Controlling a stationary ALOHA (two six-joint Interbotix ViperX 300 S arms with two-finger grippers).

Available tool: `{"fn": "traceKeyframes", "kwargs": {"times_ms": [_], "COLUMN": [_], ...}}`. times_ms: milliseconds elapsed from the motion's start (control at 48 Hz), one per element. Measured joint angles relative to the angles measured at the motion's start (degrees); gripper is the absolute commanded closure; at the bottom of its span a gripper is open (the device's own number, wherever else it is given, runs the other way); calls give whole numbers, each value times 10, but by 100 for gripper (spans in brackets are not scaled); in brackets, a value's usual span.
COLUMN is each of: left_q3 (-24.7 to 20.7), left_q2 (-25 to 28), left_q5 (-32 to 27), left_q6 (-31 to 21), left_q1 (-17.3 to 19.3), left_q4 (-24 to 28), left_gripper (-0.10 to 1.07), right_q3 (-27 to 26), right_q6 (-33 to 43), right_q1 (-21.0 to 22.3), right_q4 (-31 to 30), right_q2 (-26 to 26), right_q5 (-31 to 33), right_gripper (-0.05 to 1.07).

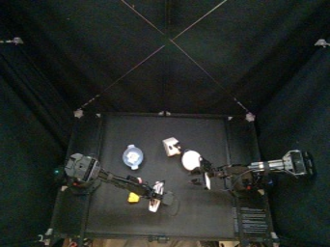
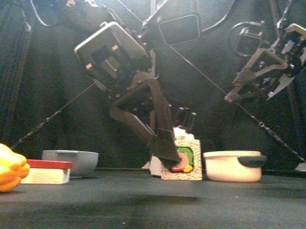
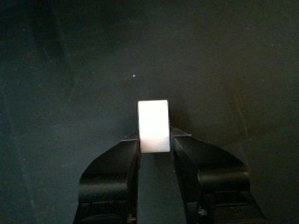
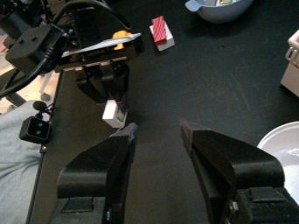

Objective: Put sushi piece in bowl

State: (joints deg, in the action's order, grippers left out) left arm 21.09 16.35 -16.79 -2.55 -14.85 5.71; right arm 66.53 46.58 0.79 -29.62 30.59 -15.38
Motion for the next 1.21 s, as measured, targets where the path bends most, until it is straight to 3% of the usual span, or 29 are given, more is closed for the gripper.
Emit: {"fn": "traceKeyframes", "kwargs": {"times_ms": [208,375,812,1042,1208], "left_q3": [44,115,298,381,444], "left_q2": [-54,-141,-369,-454,-504], "left_q5": [0,-5,45,83,152], "left_q6": [-1,-4,-4,-5,-4], "left_q1": [1,18,164,228,258], "left_q4": [-26,-33,-39,-41,-67], "left_gripper": [43,43,43,43,42], "right_q3": [0,0,0,0,0], "right_q6": [1,1,1,-1,-1], "right_q1": [0,0,0,1,2], "right_q4": [0,0,0,1,0], "right_q2": [0,0,-1,-3,-2], "right_q5": [-1,-1,-1,-1,-1], "right_gripper": [21,21,21,21,21]}}
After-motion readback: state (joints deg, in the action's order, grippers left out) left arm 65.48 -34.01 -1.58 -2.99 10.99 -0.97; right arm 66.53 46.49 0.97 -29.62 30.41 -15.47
